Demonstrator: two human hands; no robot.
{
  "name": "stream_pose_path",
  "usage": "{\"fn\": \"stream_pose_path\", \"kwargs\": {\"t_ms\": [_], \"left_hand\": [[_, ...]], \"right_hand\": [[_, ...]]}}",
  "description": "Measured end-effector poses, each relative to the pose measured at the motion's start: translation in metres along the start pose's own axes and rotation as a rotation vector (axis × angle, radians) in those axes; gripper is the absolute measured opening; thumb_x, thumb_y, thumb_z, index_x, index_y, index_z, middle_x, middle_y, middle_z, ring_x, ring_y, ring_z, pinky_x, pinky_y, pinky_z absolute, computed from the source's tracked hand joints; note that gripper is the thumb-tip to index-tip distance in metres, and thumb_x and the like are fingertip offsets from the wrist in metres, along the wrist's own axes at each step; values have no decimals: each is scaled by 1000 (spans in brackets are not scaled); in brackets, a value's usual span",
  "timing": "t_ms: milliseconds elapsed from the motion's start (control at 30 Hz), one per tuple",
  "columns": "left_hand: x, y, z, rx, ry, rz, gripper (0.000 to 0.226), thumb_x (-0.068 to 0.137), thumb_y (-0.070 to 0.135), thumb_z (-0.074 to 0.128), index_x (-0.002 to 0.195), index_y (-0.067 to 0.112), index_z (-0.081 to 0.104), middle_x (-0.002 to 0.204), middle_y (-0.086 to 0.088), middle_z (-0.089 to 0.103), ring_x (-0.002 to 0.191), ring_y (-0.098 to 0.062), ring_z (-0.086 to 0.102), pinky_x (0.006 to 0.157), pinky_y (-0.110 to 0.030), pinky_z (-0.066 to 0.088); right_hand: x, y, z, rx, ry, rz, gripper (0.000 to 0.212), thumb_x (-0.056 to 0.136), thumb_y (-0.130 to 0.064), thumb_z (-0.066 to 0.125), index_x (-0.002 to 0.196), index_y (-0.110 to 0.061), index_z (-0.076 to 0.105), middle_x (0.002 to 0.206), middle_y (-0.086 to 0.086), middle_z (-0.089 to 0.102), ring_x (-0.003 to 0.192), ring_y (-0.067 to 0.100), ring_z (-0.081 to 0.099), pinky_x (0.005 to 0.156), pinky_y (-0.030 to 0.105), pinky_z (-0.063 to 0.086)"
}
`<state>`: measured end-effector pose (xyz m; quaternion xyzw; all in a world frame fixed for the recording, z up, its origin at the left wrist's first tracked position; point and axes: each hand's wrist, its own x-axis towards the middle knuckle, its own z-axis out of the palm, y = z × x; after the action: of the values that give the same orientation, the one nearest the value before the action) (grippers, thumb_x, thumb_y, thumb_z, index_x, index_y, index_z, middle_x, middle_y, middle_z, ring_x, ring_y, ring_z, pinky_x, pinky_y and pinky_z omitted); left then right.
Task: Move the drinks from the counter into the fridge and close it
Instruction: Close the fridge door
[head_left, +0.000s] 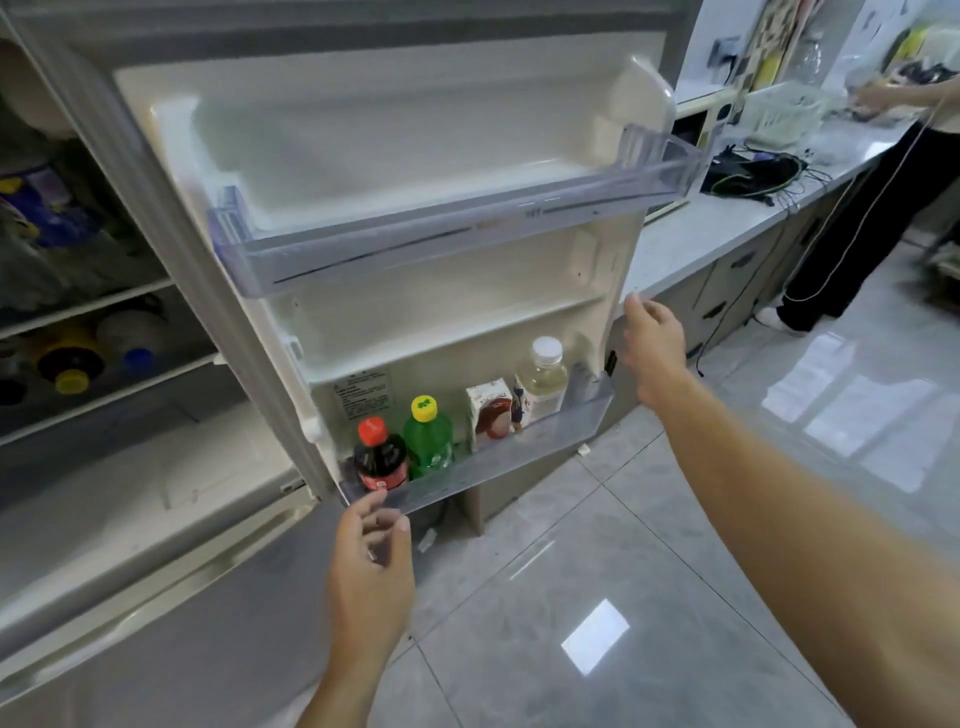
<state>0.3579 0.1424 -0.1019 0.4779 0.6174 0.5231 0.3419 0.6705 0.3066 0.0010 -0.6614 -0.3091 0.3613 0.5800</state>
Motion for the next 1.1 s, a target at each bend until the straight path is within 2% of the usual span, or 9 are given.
{"fn": "stream_pose_path", "kwargs": {"t_ms": [200,367,467,567,700,900,967,1000,1100], "left_hand": [[-18,17,33,-28,129,-4,46,92,19,63,103,62,53,92,19,65,87,-11,65,78,-34,54],[-45,32,72,-25,230,-10,48,91,17,65,104,62,54,94,23,65,86,-3,65,75,-30,51],[-63,42,90,-17,234,-15,48,91,17,65,105,61,53,97,21,64,88,-2,64,75,-24,47],[-78,55,101,3,242,-7,50,91,16,64,104,63,52,99,21,64,90,0,64,78,-24,47],[-96,69,112,21,226,-16,50,91,17,64,102,64,51,98,22,62,91,-1,63,72,-22,49],[-126,79,117,38,165,-15,38,93,19,63,106,52,53,98,25,61,93,-2,61,71,-12,50],[-137,80,115,40,158,-16,37,93,20,63,105,54,54,98,25,60,94,-4,61,71,-14,51],[-143,80,112,39,156,-4,37,94,20,63,105,55,54,98,24,61,94,-6,61,71,-19,53],[-167,77,95,33,161,45,39,93,18,64,106,54,56,98,19,62,92,-13,64,68,-23,54]], "right_hand": [[58,-69,13,122,-162,-16,31,93,-63,44,82,-37,58,84,-21,60,83,3,56,65,21,40],[96,-86,13,137,-345,-35,25,92,-51,46,86,-31,60,62,-13,62,58,7,57,57,27,40],[99,-84,9,129,-408,-27,30,88,-56,48,89,-29,60,83,-7,64,78,15,55,71,29,46],[90,-81,1,163,-454,8,71,81,-76,47,124,-21,64,127,2,65,116,25,59,104,42,46],[61,-64,-18,264,-377,-24,89,70,-87,46,134,-28,59,135,-3,62,126,22,54,112,47,39],[0,-21,-61,378,-344,-324,94,77,-82,52,106,7,54,122,39,49,116,49,51,104,56,42],[-27,-10,-70,395,-357,-407,92,80,-79,52,98,11,47,103,45,46,88,28,55,85,44,43],[-42,-6,-73,401,-344,-453,89,82,-77,51,94,11,45,90,42,44,86,18,40,80,39,37],[-95,1,-83,366,-260,-576,71,90,-72,45,75,-3,41,73,9,36,73,14,35,68,34,31]]}}
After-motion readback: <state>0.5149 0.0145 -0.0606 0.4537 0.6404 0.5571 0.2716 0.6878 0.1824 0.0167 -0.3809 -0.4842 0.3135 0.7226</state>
